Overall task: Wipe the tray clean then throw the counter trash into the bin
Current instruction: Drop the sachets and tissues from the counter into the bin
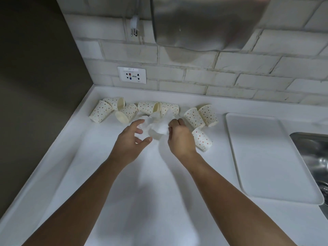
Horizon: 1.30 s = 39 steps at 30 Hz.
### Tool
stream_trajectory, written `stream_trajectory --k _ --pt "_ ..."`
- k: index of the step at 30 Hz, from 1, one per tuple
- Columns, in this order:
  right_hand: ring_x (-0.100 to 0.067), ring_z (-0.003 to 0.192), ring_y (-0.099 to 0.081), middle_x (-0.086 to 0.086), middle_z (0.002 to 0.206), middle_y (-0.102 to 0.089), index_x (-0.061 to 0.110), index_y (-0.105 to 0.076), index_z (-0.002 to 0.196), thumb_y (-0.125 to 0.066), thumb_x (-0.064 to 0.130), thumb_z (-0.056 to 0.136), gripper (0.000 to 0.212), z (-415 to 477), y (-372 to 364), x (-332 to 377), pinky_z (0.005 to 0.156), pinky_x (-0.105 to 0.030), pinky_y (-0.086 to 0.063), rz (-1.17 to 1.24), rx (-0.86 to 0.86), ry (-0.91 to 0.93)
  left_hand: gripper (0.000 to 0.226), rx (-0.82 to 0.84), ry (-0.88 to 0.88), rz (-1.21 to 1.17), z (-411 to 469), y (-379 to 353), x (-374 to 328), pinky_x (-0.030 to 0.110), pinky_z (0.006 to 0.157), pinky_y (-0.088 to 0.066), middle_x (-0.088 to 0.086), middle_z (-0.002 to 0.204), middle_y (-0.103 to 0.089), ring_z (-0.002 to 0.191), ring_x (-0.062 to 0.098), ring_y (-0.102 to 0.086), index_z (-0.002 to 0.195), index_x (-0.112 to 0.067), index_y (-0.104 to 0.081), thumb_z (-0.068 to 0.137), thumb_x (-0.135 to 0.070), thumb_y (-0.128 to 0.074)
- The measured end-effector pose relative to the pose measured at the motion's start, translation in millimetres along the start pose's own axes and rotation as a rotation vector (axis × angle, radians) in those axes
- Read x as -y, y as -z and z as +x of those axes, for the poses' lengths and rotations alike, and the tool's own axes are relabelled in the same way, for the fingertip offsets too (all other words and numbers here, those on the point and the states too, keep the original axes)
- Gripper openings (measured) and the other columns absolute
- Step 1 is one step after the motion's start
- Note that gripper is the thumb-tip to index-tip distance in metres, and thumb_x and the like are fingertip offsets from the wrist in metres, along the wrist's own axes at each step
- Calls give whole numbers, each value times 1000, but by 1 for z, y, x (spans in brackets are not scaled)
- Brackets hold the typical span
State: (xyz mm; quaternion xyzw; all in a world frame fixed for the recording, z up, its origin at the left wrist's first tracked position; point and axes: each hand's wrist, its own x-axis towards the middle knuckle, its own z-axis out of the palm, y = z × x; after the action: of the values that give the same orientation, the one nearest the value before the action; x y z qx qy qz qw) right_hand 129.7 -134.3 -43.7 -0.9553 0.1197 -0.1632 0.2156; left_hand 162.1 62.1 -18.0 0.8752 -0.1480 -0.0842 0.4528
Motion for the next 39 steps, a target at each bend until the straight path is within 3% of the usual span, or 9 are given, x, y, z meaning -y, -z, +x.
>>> stream_trajectory --k 5,9,15,20,26,28,31,34,39 --pt "-31 79 -61 -11 100 -60 7 -61 105 -54 6 96 11 -5 11 27 66 -43 -51 220 6 209 83 140 -64 -102 2 -5 -11 6 80 -49 -24 125 -59 98 -2 -69 150 -50 -41 84 -26 -85" --pt "-23 81 -60 -6 96 -61 9 -62 102 -55 9 97 9 -7 5 35 75 -41 -52 395 69 254 49 62 -112 -122 1 -11 -14 10 74 -49 -15 99 -74 88 -2 -68 121 -40 -66 85 -8 -76" --pt "0 69 -54 -3 97 -62 9 -70 96 -59 0 90 15 -1 1 30 69 -12 -44 536 -19 202 21 -108 -69 -150 3 -3 6 22 80 -56 -15 90 -78 86 4 -71 103 -27 -79 91 -12 -74" --pt "-27 109 -61 -12 130 -55 9 -60 132 -54 0 92 41 12 -29 11 99 -38 -50 315 178 68 17 -292 2 -110 4 17 20 5 70 -47 -11 84 -78 82 -2 -70 105 -24 -78 95 -15 -68" --pt "-38 151 -12 -7 167 -12 30 -27 157 -50 26 101 61 16 -65 15 114 -55 -33 -75 489 171 17 -335 68 -72 7 25 26 10 71 -48 -32 87 -71 83 -7 -67 104 -27 -73 97 -15 -64" --pt "-38 152 -10 -6 168 -11 28 -25 158 -48 28 102 60 14 -76 16 116 -56 -28 -155 537 197 16 -321 54 -43 6 25 25 7 71 -47 -38 82 -68 82 -12 -64 102 -28 -72 96 -15 -64" --pt "-37 140 -32 -8 155 -32 21 -39 149 -53 19 97 54 11 -83 19 109 -50 -35 -271 492 240 13 -299 36 -13 4 25 28 0 69 -42 -44 77 -64 80 -18 -61 101 -27 -71 97 -16 -65" --pt "-33 120 -45 -9 135 -46 16 -56 133 -57 3 89 46 11 -82 17 94 -42 -44 -265 380 278 11 -321 45 -22 4 28 33 0 68 -42 -37 78 -68 79 -15 -63 102 -23 -74 97 -17 -67" --pt "-33 120 -46 -14 128 -52 5 -58 125 -50 -7 86 41 15 -75 5 97 -39 -46 -213 372 282 11 -334 90 -34 6 30 36 2 63 -42 -17 82 -73 78 -13 -63 104 -24 -74 98 -21 -65"
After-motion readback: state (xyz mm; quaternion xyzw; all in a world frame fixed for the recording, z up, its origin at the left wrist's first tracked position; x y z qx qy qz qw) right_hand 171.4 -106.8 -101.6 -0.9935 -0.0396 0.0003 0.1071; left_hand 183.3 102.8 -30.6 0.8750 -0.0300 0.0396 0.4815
